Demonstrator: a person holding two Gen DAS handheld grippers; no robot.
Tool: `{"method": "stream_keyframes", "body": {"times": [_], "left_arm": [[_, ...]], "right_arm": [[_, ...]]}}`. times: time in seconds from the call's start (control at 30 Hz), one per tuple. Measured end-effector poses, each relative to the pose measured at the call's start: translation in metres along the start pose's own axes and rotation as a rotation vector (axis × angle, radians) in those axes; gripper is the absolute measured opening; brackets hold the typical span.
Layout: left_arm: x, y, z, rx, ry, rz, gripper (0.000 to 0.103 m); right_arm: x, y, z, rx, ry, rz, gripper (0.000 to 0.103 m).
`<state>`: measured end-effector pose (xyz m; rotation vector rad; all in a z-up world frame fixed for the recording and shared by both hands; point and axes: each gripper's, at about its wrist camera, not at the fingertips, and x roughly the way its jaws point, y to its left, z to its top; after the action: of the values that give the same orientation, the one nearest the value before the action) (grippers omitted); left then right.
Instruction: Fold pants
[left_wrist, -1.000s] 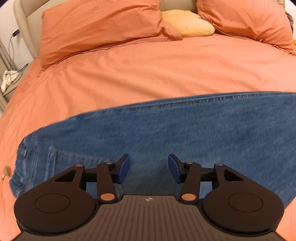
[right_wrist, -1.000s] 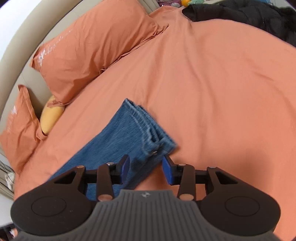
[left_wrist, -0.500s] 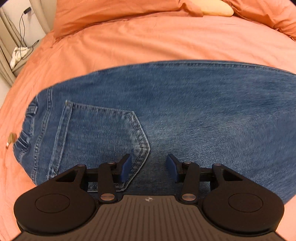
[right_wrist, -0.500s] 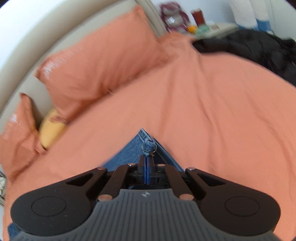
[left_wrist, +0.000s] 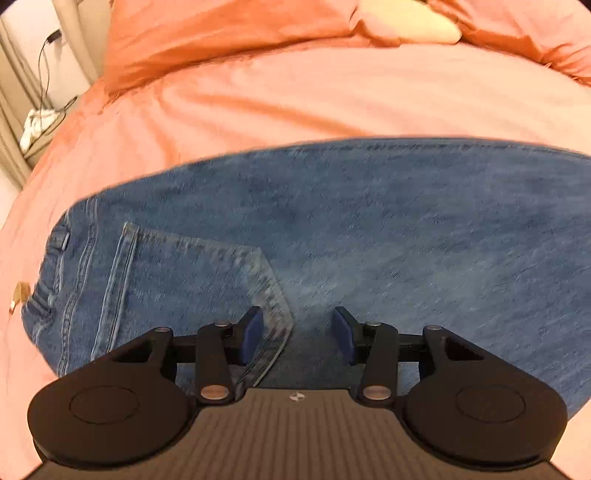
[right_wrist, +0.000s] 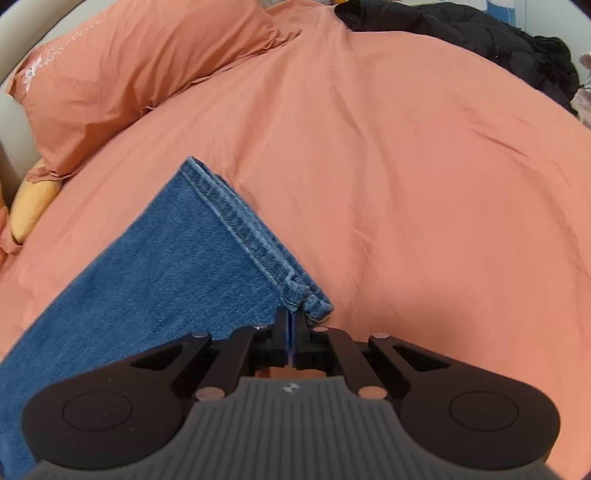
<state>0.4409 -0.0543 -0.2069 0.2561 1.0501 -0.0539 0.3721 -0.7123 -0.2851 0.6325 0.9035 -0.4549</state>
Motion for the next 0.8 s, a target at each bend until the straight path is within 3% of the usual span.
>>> {"method": "stream_keyframes", "body": {"times": [0.07, 0.13, 0.17, 0.3, 0.5, 0.57, 0.6, 0.8], "left_arm": [[-0.008, -0.007, 0.006, 0.01, -0.028, -0.039, 0.051], [-0.015, -0.021, 0.013, 0.046, -0.052, -0.089, 0.051], [-0.017, -0.031, 0.016, 0.078, -0.057, -0.119, 0.051], [-0.017, -0.078, 0.027, 0.186, -0.052, -0.207, 0.049], [-0.004, -0.141, 0.043, 0.259, -0.054, -0.282, 0.049], [0.003, -0.162, 0.049, 0.29, -0.053, -0.303, 0.049], [0.007, -0.174, 0.053, 0.306, -0.051, -0.311, 0.047], [0.031, -0.234, 0.088, 0.358, -0.069, -0.326, 0.042]], "right_arm": [[-0.01, -0.006, 0.0, 0.03, -0.016, 0.022, 0.008], [-0.019, -0.017, -0.003, 0.076, -0.025, 0.059, 0.039], [-0.02, -0.023, -0.004, 0.106, -0.017, 0.088, 0.042], [-0.007, -0.039, -0.01, 0.265, 0.015, 0.194, 0.042], [0.02, -0.041, -0.008, 0.357, -0.006, 0.181, 0.045], [0.024, -0.039, -0.007, 0.336, -0.011, 0.162, 0.036], [0.024, -0.036, -0.005, 0.307, -0.014, 0.135, 0.021], [0.01, -0.026, 0.002, 0.137, -0.053, 0.147, 0.016]]}}
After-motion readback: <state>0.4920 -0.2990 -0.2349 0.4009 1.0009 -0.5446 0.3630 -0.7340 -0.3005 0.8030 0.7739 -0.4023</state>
